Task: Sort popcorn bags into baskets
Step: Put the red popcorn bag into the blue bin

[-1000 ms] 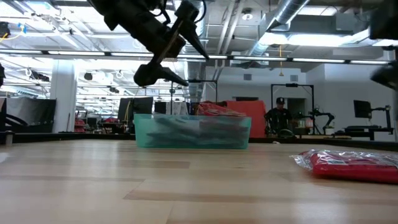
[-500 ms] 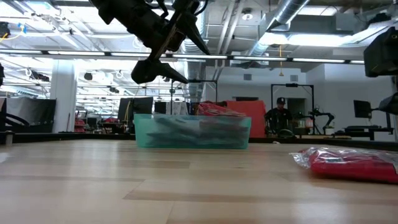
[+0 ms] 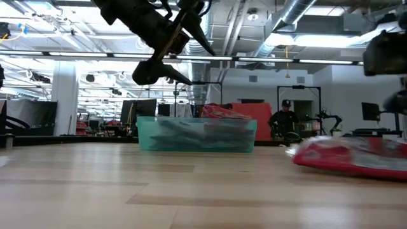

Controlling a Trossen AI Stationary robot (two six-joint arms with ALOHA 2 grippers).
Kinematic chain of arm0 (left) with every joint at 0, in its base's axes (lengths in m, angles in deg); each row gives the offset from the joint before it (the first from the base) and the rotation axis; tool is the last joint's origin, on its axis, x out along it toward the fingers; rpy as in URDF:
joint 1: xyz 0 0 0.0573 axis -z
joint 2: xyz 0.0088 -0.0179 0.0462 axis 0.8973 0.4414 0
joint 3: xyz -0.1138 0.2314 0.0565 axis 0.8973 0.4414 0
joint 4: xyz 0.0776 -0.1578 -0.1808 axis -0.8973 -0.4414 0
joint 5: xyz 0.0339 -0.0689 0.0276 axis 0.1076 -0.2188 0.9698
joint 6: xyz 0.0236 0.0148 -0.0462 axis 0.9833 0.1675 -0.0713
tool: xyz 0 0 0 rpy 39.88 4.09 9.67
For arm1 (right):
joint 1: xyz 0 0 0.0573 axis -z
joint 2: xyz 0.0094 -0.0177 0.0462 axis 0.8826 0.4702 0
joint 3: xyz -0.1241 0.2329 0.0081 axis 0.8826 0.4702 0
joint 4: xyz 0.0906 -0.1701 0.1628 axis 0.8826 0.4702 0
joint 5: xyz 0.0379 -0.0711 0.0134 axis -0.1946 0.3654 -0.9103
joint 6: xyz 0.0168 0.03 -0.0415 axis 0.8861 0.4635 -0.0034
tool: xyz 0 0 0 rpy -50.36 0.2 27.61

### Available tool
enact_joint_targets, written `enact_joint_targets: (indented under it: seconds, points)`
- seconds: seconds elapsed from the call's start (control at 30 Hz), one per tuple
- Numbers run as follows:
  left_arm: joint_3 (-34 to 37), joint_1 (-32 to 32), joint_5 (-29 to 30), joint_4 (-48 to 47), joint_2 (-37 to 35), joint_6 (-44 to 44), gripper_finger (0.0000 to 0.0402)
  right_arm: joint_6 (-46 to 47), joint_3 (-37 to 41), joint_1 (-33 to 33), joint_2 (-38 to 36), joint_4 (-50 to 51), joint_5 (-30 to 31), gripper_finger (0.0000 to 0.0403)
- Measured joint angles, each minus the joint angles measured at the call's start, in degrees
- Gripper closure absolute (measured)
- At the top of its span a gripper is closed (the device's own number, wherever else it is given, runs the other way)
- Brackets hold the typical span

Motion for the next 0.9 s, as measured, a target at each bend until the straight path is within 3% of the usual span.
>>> enact_joint_targets:
  seconds: [0.2,0.33,0.5,0.73,0.9]
  points:
    - [0.0,0.01,-1.13,1.19,0.0,-10.18,0.0097,-5.62,-5.62,0.59,-1.57,11.3,13.65,0.0392]
    - [0.0,-0.01,-2.69,7.21,0.01,-18.03,0.0097,-12.47,-12.48,1.04,-1.57,22.26,24.63,0.0394]
    - [-0.02,-0.14,-4.86,16.02,0.01,-26.99,0.0097,-27.48,-21.15,2.09,-1.61,30.34,37.96,0.0398]
    - [-0.02,-0.39,-9.63,19.79,0.02,-37.14,0.0097,-51.88,-30.85,4.58,-1.72,31.55,54.85,0.0393]
    - [-0.02,-0.85,-9.82,20.68,0.02,-45.69,0.0097,-68.39,-33.57,5.98,-1.77,31.61,62.19,0.0391]
